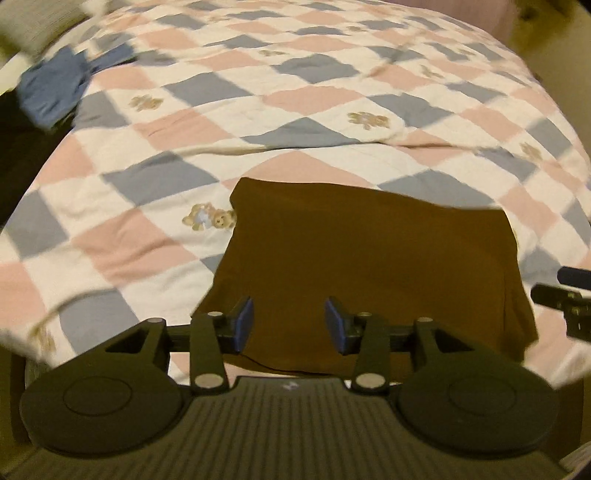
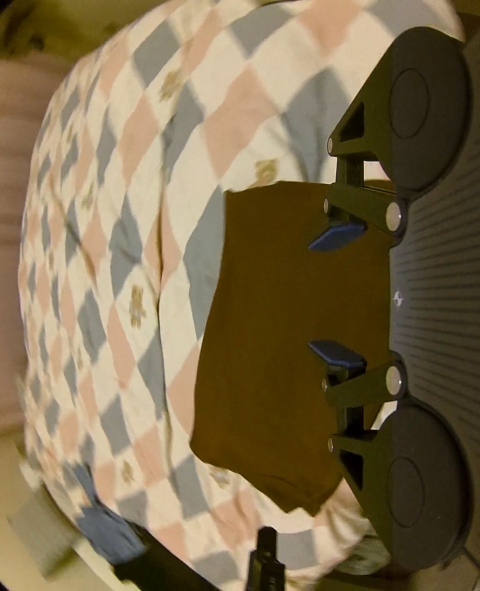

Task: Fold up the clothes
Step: 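Move both open grippers back from the folded brown shirt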

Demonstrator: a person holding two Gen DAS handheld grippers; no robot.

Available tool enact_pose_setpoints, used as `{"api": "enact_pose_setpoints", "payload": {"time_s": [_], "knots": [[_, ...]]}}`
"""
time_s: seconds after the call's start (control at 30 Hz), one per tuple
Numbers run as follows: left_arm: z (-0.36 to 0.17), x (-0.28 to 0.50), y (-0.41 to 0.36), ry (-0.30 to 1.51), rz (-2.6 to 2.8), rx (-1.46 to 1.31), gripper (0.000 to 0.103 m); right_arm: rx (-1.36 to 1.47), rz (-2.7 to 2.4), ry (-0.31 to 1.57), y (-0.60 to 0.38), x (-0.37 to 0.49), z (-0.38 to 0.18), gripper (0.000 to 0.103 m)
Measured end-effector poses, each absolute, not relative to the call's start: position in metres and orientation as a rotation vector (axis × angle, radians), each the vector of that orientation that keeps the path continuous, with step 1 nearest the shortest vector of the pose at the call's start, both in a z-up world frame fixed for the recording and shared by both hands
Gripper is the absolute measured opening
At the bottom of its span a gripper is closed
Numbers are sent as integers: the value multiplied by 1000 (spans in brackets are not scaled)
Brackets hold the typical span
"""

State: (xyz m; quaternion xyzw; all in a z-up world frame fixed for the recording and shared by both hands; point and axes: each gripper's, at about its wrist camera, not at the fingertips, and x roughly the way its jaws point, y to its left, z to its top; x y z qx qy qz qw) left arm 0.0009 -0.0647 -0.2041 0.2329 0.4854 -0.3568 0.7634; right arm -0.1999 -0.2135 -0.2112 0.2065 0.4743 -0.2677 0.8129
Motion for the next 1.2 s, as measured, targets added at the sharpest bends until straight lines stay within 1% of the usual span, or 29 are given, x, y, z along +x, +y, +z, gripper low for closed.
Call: {"api": "enact_pose_setpoints", "payload": {"time_s": [0.1,0.33,0.43,0.5,0.6,1.0,1.2], "knots": [[-196,-25,-81,1049,-668,427,39,340,-424,1024,-238,-203,-207,58],[-159,-112,-101,1055,-454,302,41,179,-102,1000,-286,-238,-183,59],[-142,-142,-104,1039,-424,307,43,155,-16,973,-295,-251,-173,59],[-132,-153,-103,1027,-398,300,48,172,21,963,-298,-256,-169,59],[-124,-161,-102,1014,-387,294,48,174,62,963,-296,-259,-168,59],[-148,-173,-107,1085,-351,312,48,144,106,1012,-294,-253,-184,59],[-158,-193,-116,1116,-262,248,48,93,177,1020,-307,-244,-189,59]]}}
